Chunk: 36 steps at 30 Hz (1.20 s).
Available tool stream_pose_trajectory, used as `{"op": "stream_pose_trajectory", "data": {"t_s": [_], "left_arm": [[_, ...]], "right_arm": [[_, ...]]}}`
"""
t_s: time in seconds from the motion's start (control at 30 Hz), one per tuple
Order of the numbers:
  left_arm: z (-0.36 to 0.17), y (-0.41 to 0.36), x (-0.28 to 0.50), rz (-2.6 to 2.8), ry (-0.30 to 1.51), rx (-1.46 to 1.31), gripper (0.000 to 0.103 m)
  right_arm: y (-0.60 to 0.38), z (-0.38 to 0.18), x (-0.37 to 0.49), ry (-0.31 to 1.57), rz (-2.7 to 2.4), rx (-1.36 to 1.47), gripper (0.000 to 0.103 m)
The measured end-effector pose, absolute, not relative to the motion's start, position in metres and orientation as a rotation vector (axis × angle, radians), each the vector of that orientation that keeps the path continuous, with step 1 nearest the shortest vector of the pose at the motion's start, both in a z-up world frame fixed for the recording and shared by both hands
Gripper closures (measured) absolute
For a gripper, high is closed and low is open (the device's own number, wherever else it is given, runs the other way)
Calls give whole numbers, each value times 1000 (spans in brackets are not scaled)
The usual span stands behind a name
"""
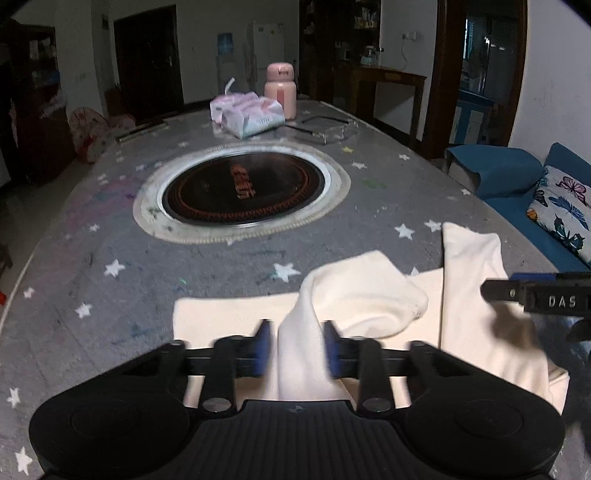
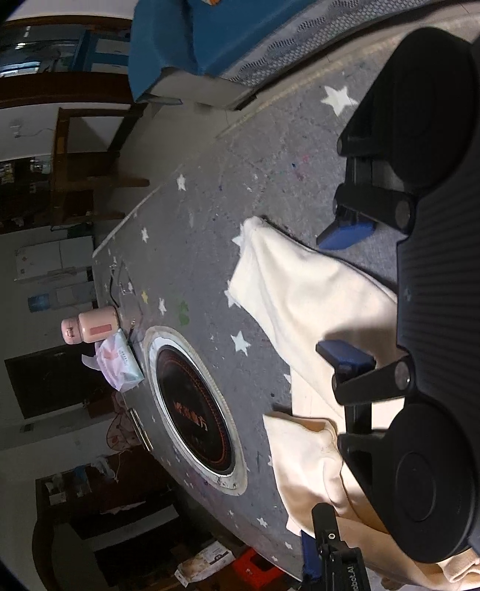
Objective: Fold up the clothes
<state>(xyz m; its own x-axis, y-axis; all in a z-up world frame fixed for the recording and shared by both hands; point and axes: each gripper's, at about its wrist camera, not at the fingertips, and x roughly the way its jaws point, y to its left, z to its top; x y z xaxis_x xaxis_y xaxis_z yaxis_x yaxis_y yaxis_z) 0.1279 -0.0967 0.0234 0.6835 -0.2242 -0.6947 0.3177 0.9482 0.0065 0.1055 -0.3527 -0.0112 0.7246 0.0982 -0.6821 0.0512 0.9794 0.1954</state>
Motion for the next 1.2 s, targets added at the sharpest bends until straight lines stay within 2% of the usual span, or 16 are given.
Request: {"op": "stream_pose_trajectory", "data": {"t_s": [0.07, 0.2, 0.27, 0.43, 0.53, 0.73, 0.93, 1.1, 1.2], "left_arm": [[21, -95, 127, -301, 756, 135, 94], [23, -89, 123, -287, 742, 117, 99], [25, -84, 122, -275, 734, 110, 99], [36, -67, 112, -231, 696, 92, 99], [46, -51, 101, -198, 663, 56, 100], [63, -8, 60, -95, 607, -43, 100], [52, 37, 18, 33, 643, -101, 100], [34, 56, -1, 76, 714, -97, 100], [28, 60, -5, 81, 734, -97, 100]], "right_arm": [[-354, -12, 105, 755, 24, 210, 60], [-357, -12, 105, 746, 25, 227, 70], [-359, -11, 105, 742, 28, 236, 82], [-359, -5, 99, 712, 30, 231, 95], [-362, 3, 92, 675, 28, 232, 99], [-364, 18, 74, 645, 42, 202, 98], [-365, 7, 80, 680, 39, 210, 80], [-365, -6, 93, 707, 30, 243, 75], [-364, -12, 101, 713, 16, 256, 66]]}}
